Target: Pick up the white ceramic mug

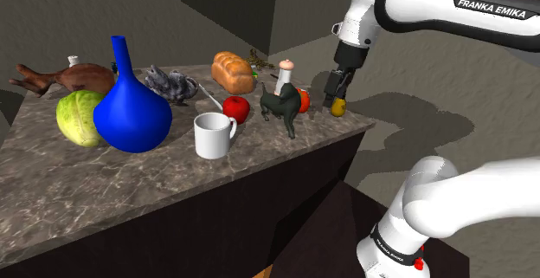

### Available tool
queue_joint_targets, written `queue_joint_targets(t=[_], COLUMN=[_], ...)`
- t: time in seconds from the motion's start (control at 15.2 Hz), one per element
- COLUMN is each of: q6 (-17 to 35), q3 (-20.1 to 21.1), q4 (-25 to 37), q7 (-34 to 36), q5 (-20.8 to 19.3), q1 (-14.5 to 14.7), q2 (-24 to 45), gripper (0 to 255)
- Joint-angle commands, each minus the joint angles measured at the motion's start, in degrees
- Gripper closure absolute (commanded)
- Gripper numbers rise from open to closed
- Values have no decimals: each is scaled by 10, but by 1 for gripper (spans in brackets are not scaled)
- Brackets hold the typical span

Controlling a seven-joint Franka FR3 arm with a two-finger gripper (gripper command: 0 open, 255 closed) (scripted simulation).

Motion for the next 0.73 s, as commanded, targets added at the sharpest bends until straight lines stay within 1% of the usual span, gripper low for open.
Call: queue_joint_targets(t=[0.0, 0.33, 0.66], q6=[0, 45, 83], q3=[0, 45, 88], q4=[0, 29, 75], q7=[0, 42, 84], q5=[0, 26, 40], q1=[0, 16, 29], q2=[0, 77, 162], gripper=[0, 0, 0])
